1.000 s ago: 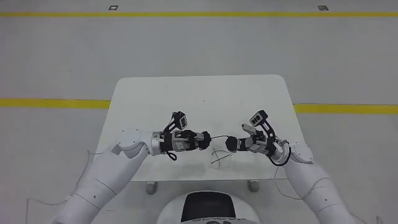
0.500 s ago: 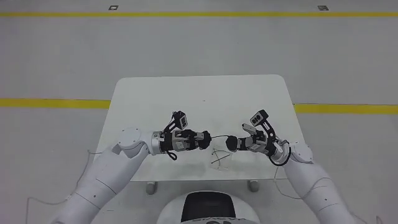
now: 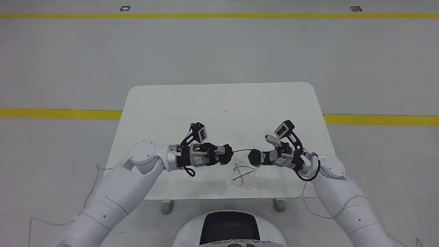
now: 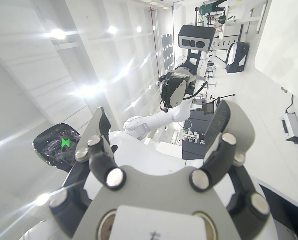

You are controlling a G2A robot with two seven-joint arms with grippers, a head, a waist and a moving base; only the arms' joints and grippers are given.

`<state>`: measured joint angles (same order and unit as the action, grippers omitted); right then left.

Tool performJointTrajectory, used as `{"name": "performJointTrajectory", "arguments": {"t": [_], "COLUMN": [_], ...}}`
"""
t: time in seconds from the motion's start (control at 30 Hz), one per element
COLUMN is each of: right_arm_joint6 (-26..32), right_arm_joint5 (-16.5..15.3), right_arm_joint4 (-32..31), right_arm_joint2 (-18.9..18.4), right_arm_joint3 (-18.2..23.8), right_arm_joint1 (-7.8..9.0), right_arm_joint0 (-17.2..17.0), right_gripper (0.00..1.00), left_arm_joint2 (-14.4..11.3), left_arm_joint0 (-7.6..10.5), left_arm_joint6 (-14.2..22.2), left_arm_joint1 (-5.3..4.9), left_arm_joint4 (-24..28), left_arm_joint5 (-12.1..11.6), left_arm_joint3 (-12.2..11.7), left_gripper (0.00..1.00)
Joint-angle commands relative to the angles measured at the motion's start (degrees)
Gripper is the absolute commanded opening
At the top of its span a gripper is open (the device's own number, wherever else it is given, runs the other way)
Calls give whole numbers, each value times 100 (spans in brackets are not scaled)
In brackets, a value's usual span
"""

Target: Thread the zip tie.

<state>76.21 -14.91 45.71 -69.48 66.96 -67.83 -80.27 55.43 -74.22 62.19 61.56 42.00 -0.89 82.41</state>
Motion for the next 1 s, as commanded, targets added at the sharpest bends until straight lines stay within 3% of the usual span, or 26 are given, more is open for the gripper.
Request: {"name": "performJointTrajectory", "arguments": {"t": [0.0,0.37,0.67,0.7,0.83,0.97], "right_arm_joint6": [27,-138,118,141,257,343], "right_arm_joint5": [1,40,115,119,115,72], "right_arm_joint4": [-18,-113,-161,-164,-136,-153], "right_arm_joint2": [0,-13,-150,-154,-140,-70], "right_arm_joint3": [-15,98,85,78,9,-77], "right_arm_joint1": [3,15,82,86,94,88], "right_arm_joint0": [18,-30,-35,-37,-34,2], "right_gripper": [100,100,100,95,50,40], "left_arm_joint2": [0,-48,-145,-146,-170,-186], "left_arm_joint0": [0,-20,-39,-37,-23,-4], "left_arm_joint6": [0,-92,-63,-69,-98,-94], "left_arm_joint1": [0,5,-5,-5,-5,-10], "left_arm_joint4": [0,-44,-31,-6,34,41], "left_arm_joint5": [0,16,40,39,60,63], "left_arm_joint3": [0,62,122,112,89,72], "left_gripper": [0,0,0,0,0,0]}}
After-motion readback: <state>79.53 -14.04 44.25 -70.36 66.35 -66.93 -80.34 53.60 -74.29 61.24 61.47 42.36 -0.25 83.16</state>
